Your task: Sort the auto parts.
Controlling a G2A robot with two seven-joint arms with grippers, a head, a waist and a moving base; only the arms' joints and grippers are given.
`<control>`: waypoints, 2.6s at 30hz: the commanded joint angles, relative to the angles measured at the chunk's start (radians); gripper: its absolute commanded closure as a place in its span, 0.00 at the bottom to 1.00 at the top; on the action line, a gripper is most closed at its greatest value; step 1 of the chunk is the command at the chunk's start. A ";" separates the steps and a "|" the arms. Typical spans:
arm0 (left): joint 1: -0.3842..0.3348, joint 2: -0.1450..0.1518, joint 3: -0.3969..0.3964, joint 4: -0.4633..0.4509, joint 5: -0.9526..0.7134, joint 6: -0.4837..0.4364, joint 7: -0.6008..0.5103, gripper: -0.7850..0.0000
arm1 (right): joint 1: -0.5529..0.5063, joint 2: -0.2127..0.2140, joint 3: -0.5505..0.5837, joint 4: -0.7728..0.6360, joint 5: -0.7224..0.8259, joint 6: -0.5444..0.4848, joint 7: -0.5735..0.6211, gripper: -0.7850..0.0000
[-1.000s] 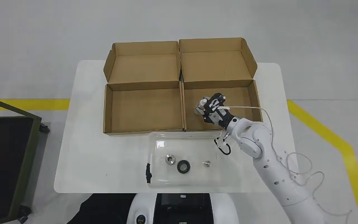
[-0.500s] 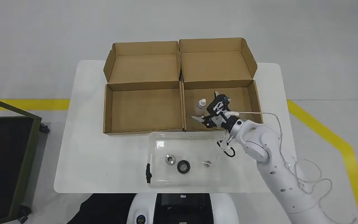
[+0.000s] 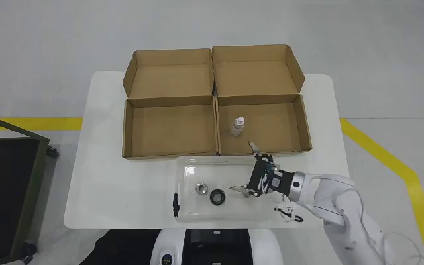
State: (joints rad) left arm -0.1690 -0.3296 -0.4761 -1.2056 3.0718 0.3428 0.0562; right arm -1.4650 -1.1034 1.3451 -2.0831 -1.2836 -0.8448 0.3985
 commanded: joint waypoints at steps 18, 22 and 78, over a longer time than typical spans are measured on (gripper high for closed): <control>0.000 0.000 0.000 0.000 0.000 0.000 0.000 0.00 | -0.098 0.032 -0.002 -0.052 -0.228 -0.063 0.099 0.00; 0.000 0.000 0.000 0.000 0.000 0.000 0.000 0.00 | -0.088 0.032 -0.040 -0.033 -0.257 -0.054 0.112 0.00; 0.000 0.000 0.000 0.000 0.000 0.000 0.000 0.00 | -0.008 0.052 -0.137 -0.066 -0.313 0.064 0.091 1.00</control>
State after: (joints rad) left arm -0.1690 -0.3296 -0.4761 -1.2056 3.0718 0.3428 0.0562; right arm -1.4692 -1.0522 1.2032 -2.1420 -1.5909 -0.7958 0.5106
